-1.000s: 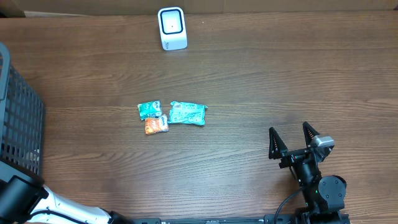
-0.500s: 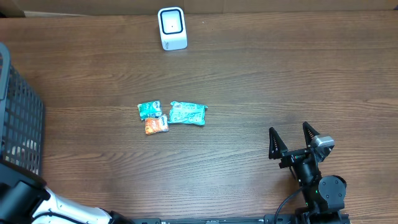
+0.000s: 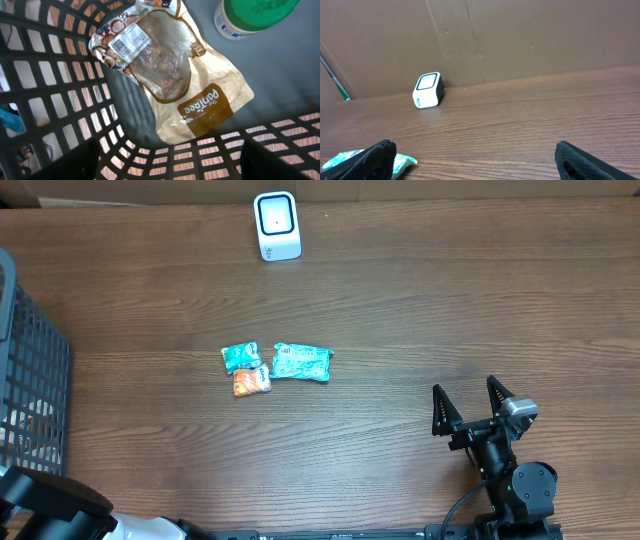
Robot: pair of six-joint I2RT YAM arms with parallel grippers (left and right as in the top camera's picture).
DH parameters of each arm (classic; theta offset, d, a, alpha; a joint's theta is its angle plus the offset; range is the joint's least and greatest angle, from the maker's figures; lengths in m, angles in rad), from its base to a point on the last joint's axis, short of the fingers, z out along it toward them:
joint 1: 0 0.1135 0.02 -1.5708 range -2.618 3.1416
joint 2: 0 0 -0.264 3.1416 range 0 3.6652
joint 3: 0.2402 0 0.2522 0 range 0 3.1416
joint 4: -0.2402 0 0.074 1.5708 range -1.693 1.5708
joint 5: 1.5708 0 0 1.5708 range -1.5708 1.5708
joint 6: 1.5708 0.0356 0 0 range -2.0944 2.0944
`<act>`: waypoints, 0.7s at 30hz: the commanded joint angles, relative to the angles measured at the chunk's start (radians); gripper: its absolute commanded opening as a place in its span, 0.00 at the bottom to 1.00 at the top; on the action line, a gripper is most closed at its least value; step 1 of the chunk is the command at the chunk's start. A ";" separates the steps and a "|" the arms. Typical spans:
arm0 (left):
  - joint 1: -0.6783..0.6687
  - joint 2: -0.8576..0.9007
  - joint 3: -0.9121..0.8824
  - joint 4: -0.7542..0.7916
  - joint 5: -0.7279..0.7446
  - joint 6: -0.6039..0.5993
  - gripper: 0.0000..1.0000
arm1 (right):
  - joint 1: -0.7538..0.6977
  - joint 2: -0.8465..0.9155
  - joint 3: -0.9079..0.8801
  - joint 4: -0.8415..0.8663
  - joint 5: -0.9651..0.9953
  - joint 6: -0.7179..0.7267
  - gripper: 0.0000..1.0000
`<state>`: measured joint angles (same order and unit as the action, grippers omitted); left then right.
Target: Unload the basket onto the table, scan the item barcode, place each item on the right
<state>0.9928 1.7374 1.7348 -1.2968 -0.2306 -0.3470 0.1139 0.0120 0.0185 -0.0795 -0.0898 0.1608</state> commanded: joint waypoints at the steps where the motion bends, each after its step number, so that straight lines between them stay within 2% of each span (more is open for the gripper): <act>1: 0.010 0.002 -0.063 0.021 0.008 -0.034 0.87 | 0.005 -0.009 -0.010 0.003 -0.001 -0.002 1.00; 5: 0.011 0.002 -0.155 0.088 0.024 -0.062 1.00 | 0.005 -0.009 -0.010 0.004 -0.001 -0.002 1.00; 21: 0.010 0.003 -0.417 0.384 0.042 -0.081 1.00 | 0.005 -0.009 -0.010 0.004 -0.001 -0.002 1.00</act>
<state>0.9974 1.7378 1.3609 -0.9424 -0.1967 -0.4057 0.1139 0.0120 0.0185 -0.0799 -0.0902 0.1600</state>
